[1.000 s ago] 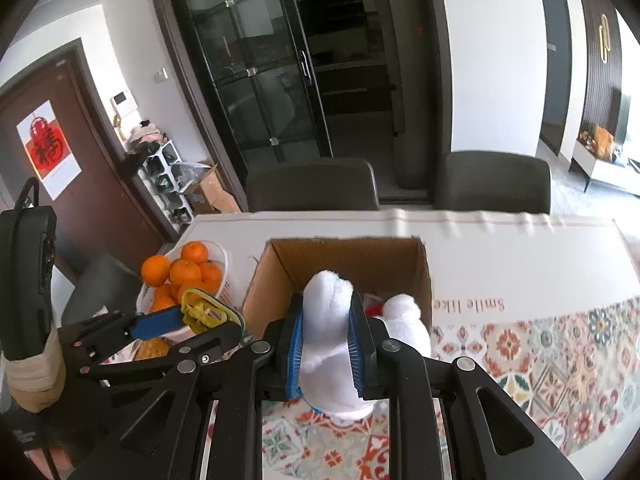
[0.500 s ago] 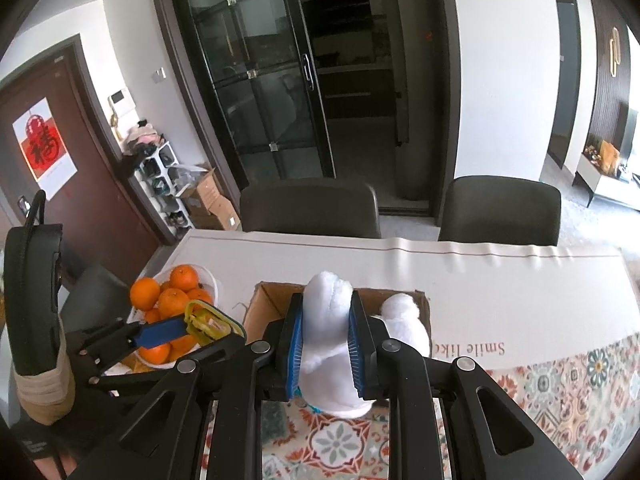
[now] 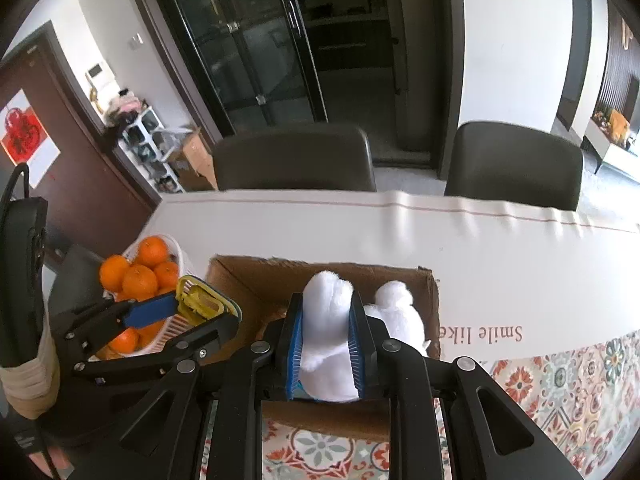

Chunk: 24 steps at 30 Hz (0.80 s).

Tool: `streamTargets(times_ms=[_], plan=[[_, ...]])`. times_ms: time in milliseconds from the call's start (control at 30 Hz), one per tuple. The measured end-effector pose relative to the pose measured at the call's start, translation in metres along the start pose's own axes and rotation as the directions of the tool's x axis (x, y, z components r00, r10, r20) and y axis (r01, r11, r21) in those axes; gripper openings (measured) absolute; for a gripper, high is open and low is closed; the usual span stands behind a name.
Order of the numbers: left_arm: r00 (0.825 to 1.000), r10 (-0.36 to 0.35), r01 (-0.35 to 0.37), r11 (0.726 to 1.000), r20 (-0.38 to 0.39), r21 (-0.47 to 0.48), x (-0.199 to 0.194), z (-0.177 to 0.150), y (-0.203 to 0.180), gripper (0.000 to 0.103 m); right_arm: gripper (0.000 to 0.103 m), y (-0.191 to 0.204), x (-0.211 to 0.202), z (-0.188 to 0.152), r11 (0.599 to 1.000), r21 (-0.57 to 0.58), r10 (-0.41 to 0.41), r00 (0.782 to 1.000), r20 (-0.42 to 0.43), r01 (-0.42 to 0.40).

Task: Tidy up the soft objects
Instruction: 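Open the left tool over the box while the right tool opens to drop the bunny, then move the right tool from the box to the green fuzzy glove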

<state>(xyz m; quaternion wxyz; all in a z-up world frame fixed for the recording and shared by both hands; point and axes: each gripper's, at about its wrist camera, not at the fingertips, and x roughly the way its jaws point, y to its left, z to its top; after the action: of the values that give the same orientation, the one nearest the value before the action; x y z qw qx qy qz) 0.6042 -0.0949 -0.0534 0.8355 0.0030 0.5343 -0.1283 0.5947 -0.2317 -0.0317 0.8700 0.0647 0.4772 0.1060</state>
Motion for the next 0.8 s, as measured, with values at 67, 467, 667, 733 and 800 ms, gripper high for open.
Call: streamTargets(times_ms=[67,467,667,733,800], plan=[[1.000,-0.006,0.006,1.000,-0.027,0.007,0.011,-0.003,0.000,0.053,0.022,-0.004,0.011,-0.002,1.000,0.006,0.001,1.000,-0.026,0.000],[0.995,0.085,-0.083,0.996,-0.057,0.042,0.027,-0.014,0.005,0.071,0.024,-0.009,0.039,-0.008,1.000,0.001,0.000,0.996,-0.089,0.000],[0.987,0.162,-0.162,0.986,-0.003,-0.033,0.002,-0.026,0.036,0.073,0.049,0.012,0.044,-0.007,1.000,-0.026,0.008,0.994,-0.107,-0.011],[0.986,0.168,-0.167,0.984,0.009,-0.062,-0.008,-0.032,0.046,0.073,0.059,0.022,0.041,-0.007,0.999,-0.034,0.011,0.995,-0.099,-0.015],[0.983,0.182,-0.180,0.980,0.022,-0.079,-0.017,-0.039,0.053,0.074,0.060,0.033,0.036,-0.009,0.998,-0.060,0.003,0.996,-0.086,-0.008]])
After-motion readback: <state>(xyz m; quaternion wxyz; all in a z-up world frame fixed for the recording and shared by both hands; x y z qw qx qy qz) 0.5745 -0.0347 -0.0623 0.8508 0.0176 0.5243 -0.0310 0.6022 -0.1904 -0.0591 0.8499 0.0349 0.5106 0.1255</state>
